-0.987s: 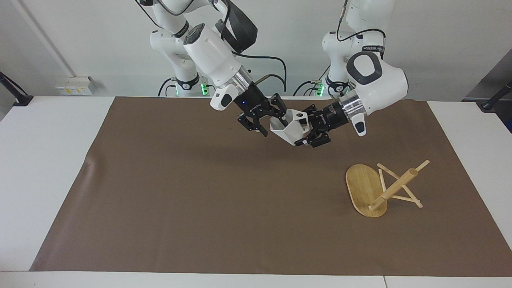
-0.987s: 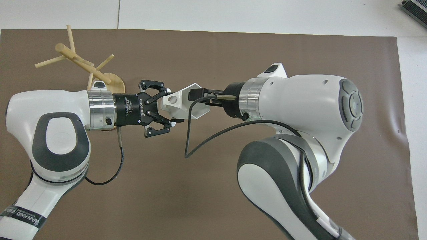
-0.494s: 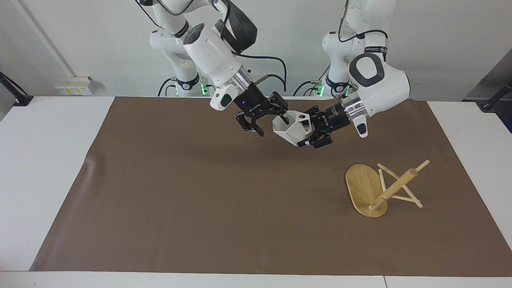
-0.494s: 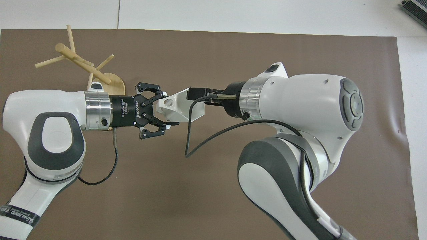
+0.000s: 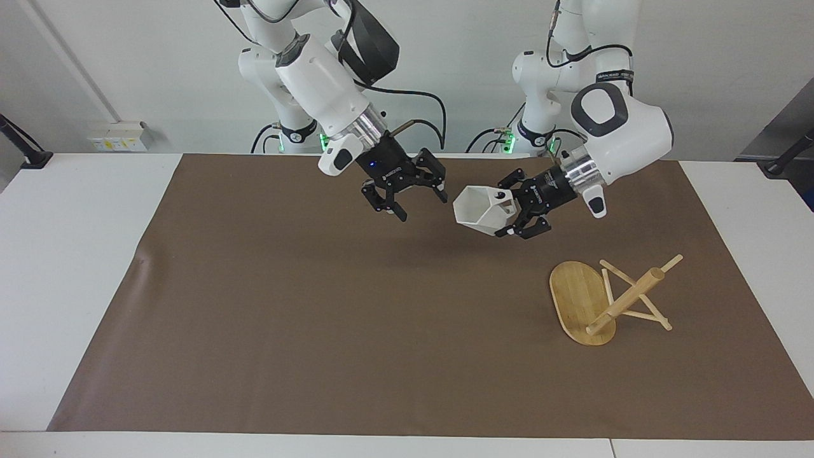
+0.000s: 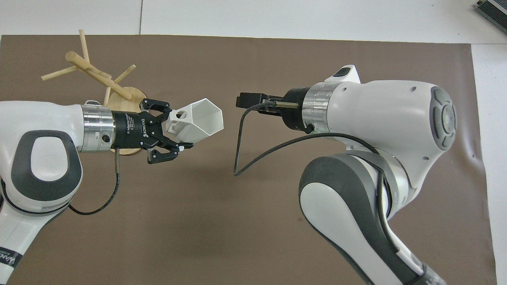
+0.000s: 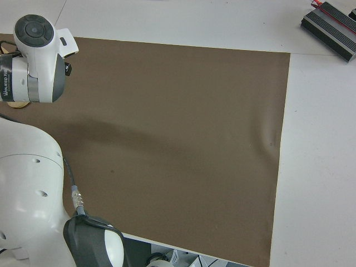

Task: Hang cup on rack
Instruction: 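Open the right gripper and withdraw it while the left gripper lifts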

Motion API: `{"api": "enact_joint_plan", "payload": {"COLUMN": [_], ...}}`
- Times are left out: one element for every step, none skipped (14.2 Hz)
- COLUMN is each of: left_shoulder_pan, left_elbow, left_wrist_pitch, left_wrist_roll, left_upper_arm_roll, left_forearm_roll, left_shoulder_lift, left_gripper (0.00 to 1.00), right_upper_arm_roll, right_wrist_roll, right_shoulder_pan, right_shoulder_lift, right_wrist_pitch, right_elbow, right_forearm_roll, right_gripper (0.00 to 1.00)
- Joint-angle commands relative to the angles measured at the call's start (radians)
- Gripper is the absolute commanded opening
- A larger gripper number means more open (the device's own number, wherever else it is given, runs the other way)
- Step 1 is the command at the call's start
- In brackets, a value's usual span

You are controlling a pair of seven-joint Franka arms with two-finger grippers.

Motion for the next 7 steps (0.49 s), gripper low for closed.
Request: {"api": "enact_joint_plan", "payload": {"left_shoulder_pan": [0.017, 0.017, 0.017, 0.018, 0.018, 0.018, 0.018], "left_elbow": [-0.01, -0.016, -0.02, -0.03, -0.047, -0.05, -0.065], "left_wrist_pitch": [0.045, 0.092, 0.122, 0.157, 0.192, 0.233, 0.276], "left_wrist_roll": [-0.194, -0.246, -0.296, -0.338, -0.358, -0.384, -0.413], "left_upper_arm_roll": [-0.006, -0.006, -0.006, -0.004, -0.004, -0.004, -0.004], "left_forearm_roll": [0.088, 0.09, 0.09, 0.09, 0.09, 0.09, 0.09], "left_shoulder_lift": [-0.022, -0.021, -0.019, -0.019, -0.019, -0.018, -0.018], "left_gripper": [0.0, 0.0, 0.0, 0.0, 0.0, 0.0, 0.0], "right_upper_arm_roll": [-0.057, -0.078, -0.104, -0.141, -0.173, -0.201, -0.227], "right_wrist_roll": [-0.074, -0.082, -0.081, -0.082, -0.085, -0.085, -0.085], "right_shoulder_pan": [-0.005, -0.005, -0.007, -0.007, -0.007, -0.007, -0.008], "right_shoulder_lift": [-0.016, -0.018, -0.018, -0.024, -0.03, -0.03, -0.03], "right_wrist_pitch": [0.017, 0.015, 0.017, 0.014, 0.012, 0.011, 0.009], "right_elbow": [-0.005, -0.006, -0.006, -0.018, -0.025, -0.026, -0.026], "right_forearm_roll": [-0.028, -0.031, -0.031, -0.033, -0.044, -0.06, -0.074], "right_gripper": [1.0, 1.0, 1.0, 1.0, 1.0, 1.0, 1.0]}}
